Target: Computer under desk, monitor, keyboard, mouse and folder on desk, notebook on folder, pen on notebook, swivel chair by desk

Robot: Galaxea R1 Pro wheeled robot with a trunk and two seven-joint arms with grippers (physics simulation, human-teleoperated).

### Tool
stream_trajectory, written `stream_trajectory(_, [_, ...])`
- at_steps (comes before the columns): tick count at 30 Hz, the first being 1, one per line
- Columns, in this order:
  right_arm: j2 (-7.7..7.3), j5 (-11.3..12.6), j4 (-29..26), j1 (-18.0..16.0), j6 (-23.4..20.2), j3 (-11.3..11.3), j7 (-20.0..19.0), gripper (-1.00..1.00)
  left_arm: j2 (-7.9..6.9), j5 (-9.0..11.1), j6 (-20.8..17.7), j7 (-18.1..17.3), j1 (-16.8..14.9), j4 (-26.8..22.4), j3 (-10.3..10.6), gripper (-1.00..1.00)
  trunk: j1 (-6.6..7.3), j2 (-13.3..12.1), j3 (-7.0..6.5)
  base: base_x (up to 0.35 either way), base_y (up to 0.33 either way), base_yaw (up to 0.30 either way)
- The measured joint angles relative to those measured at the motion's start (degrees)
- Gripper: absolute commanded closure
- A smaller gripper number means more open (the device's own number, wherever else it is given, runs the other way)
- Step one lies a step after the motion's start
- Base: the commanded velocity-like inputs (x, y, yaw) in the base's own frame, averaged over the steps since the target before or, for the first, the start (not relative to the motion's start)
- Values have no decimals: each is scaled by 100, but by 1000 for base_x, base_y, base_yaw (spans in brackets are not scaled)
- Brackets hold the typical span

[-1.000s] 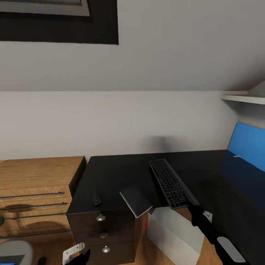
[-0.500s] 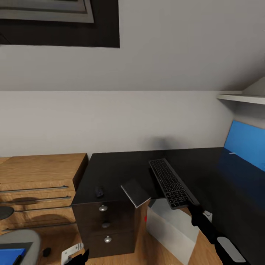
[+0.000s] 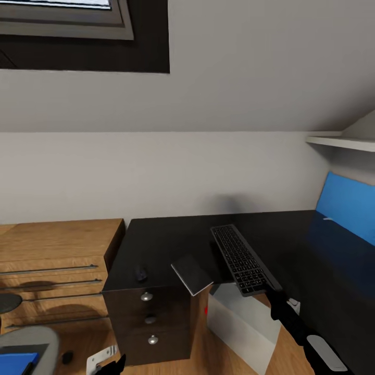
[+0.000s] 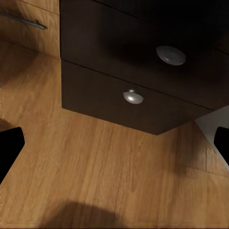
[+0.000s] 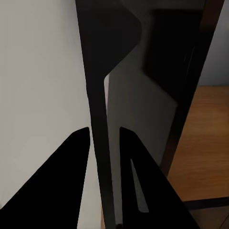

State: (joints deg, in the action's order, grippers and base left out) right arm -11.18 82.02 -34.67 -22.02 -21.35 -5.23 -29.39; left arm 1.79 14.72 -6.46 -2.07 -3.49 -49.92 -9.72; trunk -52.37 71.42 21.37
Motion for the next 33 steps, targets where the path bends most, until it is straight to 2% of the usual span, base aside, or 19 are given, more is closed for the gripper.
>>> stream_trajectory(2, [0,-1,0,0,0,0,3,100,0,-2,68,-3,0,233,1,-100,44,-80,-36,0,0,0])
stream_trajectory(8, [0,-5,-7,0,0,0,7,100,0,-17,946,-15,1,1036,8,-100,176,-321,-143,0,0,0])
stream_trajectory(12, [-3,-11,-8,0,2,1,9,100,-54,-18,1108,-22,1,1469,0,-100,262,-481,-215,-68,0,0])
stream_trajectory(15, [-6,-18,-8,0,7,0,13,100,-129,-14,1218,-23,1,1600,-1,-100,327,-602,-269,-215,0,0])
stream_trajectory(18, [-8,-22,-8,0,16,2,24,100,-164,-20,1517,-24,2,1864,-12,-100,392,-722,-323,-273,0,0])
stream_trajectory(23, [0,-26,-7,0,25,10,25,100,-170,-17,1635,-26,1,2041,-16,-100,502,-923,-413,-243,-12,38])
stream_trajectory(33, [1,-56,-8,0,31,27,20,100,-171,-11,1814,-24,1,2049,-16,-100,506,-924,-414,-20,-4,39])
